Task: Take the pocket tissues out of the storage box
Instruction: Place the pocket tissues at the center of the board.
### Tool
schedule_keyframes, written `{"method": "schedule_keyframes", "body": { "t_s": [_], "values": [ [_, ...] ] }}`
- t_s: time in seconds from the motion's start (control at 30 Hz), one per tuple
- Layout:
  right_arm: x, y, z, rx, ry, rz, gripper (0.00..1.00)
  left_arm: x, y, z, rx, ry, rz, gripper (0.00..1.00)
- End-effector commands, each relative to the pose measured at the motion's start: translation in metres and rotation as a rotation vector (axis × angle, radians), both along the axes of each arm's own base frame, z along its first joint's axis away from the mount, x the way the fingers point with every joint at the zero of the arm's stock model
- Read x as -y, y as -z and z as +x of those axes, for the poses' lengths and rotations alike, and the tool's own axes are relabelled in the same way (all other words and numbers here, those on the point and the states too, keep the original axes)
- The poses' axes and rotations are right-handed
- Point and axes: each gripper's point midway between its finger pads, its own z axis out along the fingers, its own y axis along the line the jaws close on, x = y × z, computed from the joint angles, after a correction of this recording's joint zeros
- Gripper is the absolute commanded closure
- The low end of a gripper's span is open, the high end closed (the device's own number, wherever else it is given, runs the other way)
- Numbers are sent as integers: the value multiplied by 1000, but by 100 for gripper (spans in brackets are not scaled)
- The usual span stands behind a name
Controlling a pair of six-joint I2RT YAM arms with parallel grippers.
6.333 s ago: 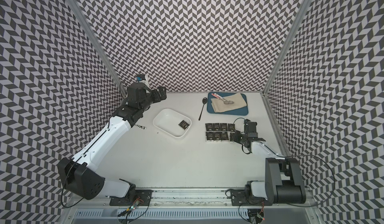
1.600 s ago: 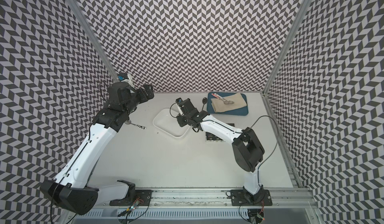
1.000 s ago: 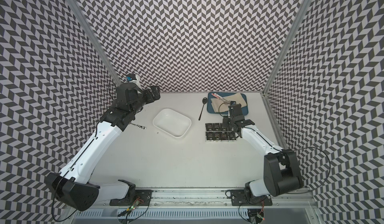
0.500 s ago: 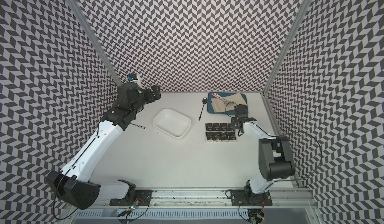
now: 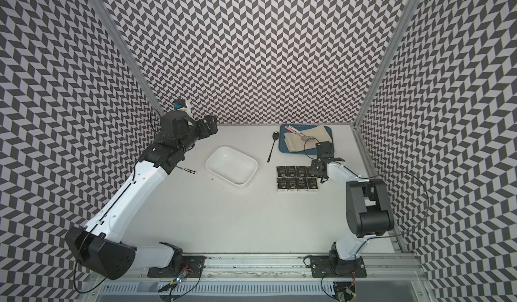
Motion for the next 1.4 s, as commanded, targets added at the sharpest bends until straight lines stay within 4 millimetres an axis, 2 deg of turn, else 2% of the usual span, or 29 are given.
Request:
{"method": "schedule_keyframes", "body": {
  "t_s": [0.0, 0.1, 0.37, 0.5, 0.6, 0.73, 0.8, 1.0, 1.37],
  "values": [
    [15, -27, 14, 117, 62, 96, 60, 2, -21, -2, 46, 10, -7, 1],
    [27, -15, 7, 112, 90, 170, 54, 3, -22, -2, 51, 14, -11, 1],
    [38, 2, -3, 116, 123, 255, 53, 17, -24, 1, 55, 41, -2, 1],
    [31, 12, -7, 94, 95, 294, 53, 28, -23, 2, 57, 63, 0, 1],
    [32, 16, -10, 88, 102, 285, 54, 34, -18, 3, 46, 68, 10, 1],
    [29, 20, -10, 84, 90, 298, 64, 40, -13, 3, 37, 75, 14, 1],
    [29, 24, -10, 73, 89, 301, 66, 41, -13, 3, 39, 77, 13, 1],
    [28, 40, -14, 42, 89, 300, 66, 45, -17, 1, 45, 78, 17, 1],
    [13, 42, -7, 35, 15, 266, 66, 48, -15, 4, 41, 73, 28, 1]
  ]
}}
